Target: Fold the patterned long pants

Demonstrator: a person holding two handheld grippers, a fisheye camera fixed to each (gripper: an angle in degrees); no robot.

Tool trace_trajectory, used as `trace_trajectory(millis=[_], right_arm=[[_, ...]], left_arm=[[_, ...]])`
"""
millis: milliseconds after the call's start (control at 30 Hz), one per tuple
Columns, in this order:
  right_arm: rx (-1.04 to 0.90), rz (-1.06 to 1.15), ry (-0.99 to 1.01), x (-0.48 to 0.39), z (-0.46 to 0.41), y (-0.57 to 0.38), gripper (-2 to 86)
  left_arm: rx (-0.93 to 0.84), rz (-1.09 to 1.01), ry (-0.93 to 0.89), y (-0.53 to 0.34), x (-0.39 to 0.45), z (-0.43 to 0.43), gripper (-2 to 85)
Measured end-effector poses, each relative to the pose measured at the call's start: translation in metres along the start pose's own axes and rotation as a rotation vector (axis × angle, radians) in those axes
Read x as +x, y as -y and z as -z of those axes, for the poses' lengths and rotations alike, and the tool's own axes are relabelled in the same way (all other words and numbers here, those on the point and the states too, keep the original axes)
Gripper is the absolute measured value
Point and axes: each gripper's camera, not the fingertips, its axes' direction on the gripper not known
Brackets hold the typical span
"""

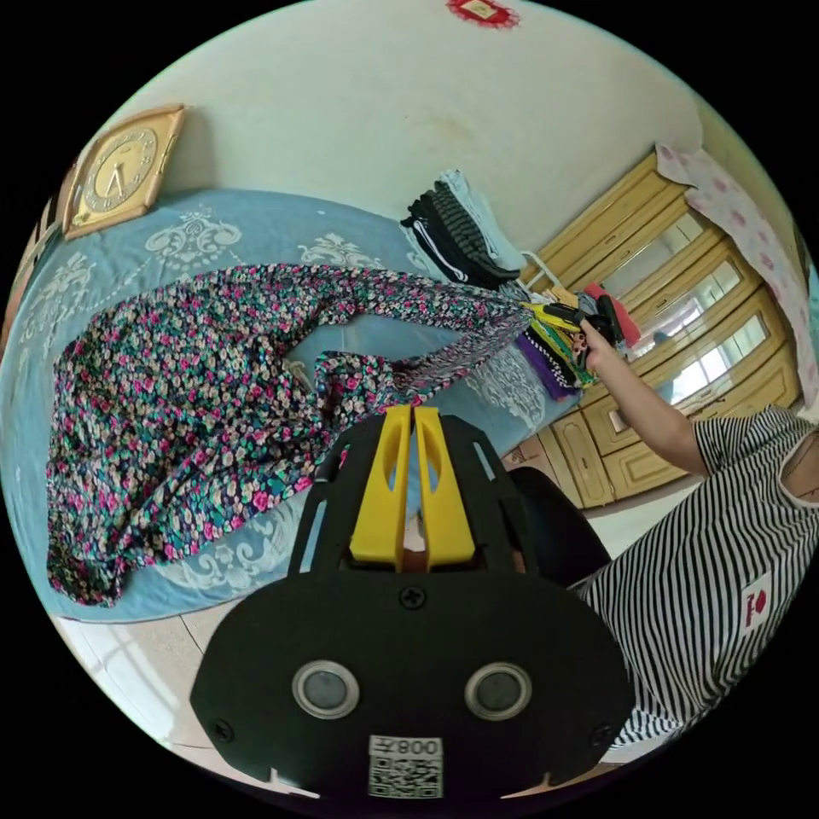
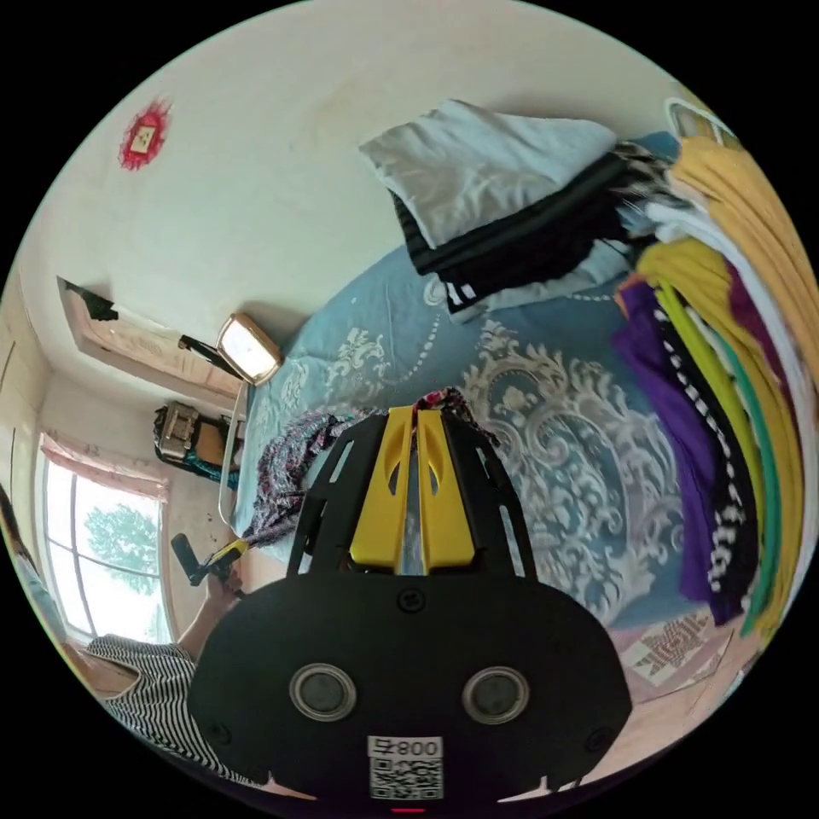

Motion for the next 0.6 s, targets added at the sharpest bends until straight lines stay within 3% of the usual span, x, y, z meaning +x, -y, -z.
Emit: trace_trajectory(millis=[233,367,600], right_arm=[[-0.071,-0.234,-0.051,0.071,0.015,-0.099,0.8],[-0.086,-0.357,0.004,0.095,0.013,-0.127,1.4],[-0.037,-0.192,-0.098,0.050,0.040,-0.102,4.2]], left_arm=[[-0.250,0.082,-0.070,-0.021,-0.017,-0.067,1.3],[-0.242,0.095,-0.080,-0.023,-0.015,-0.069,2.3],[-0.135,-0.041,-0.002,0.028,0.007,-0.054,5.5]])
